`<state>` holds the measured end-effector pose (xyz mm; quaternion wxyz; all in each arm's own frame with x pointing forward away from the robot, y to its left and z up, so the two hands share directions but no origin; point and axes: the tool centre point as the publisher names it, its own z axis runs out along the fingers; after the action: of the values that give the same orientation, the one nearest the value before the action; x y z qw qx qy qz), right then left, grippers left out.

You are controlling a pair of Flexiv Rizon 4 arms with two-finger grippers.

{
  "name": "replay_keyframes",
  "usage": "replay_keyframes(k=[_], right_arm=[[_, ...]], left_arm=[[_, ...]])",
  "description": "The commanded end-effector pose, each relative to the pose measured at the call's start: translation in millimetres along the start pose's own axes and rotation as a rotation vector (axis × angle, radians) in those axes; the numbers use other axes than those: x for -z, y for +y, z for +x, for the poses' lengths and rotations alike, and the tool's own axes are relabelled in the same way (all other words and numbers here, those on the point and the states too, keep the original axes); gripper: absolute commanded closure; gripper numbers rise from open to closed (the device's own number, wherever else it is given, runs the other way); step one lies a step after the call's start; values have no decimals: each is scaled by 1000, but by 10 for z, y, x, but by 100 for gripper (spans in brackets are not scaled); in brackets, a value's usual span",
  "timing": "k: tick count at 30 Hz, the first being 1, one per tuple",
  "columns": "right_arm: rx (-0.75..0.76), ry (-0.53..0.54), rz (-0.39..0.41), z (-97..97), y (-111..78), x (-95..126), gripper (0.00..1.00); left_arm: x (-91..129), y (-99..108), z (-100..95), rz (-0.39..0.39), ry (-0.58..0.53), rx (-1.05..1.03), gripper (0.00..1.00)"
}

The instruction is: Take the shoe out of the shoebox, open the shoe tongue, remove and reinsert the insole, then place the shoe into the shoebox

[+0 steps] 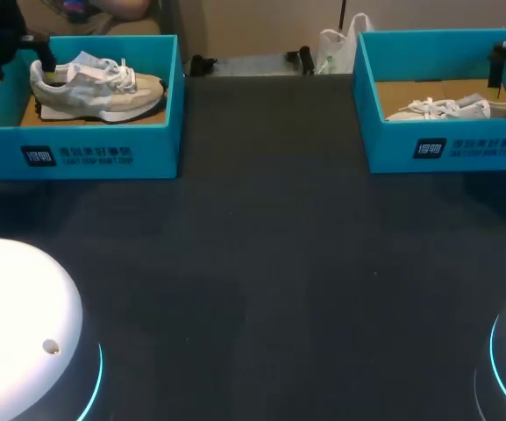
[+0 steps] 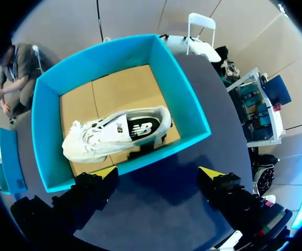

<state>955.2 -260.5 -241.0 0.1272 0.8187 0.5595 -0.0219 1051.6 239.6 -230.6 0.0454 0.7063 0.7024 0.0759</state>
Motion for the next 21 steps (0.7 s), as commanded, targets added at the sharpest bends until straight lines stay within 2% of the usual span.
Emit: replay_keyframes(k=[1,14,16,17,21], right_arm=[[0,2,-1,-3,-5,3,0],[0,2,-1,-3,-5,3,0],[0,2,-1,-3,-5,3,0],[0,2,-1,-3,-5,3,0],[0,2,-1,-3,-5,3,0]], left_arm=[[-34,146,-62,24,17,1,0],[-34,146,-62,24,17,1,0],[-63,106,-170,76,-59,-56,0],[-81,118,-198,104,-67,-70,0],[-157,246,-206,79,-54,-117,0]])
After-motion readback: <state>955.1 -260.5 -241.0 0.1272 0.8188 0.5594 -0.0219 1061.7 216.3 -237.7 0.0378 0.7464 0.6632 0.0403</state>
